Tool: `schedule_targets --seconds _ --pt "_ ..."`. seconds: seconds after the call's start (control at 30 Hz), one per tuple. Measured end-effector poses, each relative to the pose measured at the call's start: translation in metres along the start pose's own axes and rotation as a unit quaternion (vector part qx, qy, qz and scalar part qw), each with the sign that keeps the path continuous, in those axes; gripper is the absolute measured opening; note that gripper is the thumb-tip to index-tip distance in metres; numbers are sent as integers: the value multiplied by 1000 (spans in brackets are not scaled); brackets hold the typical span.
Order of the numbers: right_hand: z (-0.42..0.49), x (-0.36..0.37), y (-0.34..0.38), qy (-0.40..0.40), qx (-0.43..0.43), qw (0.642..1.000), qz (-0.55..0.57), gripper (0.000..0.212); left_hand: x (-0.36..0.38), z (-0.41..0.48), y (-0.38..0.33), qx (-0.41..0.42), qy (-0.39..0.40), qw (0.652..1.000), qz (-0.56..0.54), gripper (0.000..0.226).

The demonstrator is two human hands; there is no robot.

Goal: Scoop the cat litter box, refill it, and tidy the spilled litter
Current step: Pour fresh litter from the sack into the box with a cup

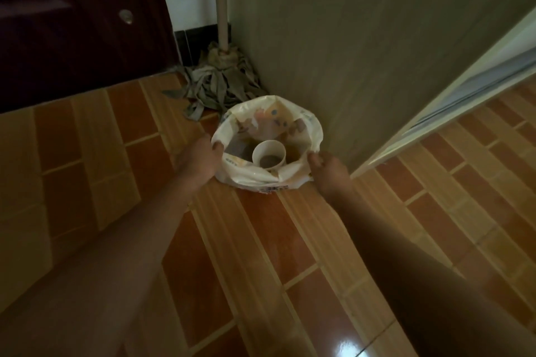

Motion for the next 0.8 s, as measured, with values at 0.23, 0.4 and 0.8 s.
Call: schedule_targets --seconds 0.23,0.4,0.8 --pt "3 -1 3 -5 17 998 -55 42 -1 -13 2 5 -31 999 35 31" --pt "0 -3 15 -20 13 997 -77 29 -7 -22 11 10 -39 999 16 29" --pt "-38 30 121 54 -144 978 -139 30 -70 -77 114 -83 -65 991 -83 25"
Point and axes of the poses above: each hand's wrist, its own z-axis towards the middle knuckle, its own x-axis out of the palm, y = z × x, the point moved 9 cm from there along z, towards the middle knuckle, and after that the axes turned 14 degrees about -x, right-handed, at the moved point
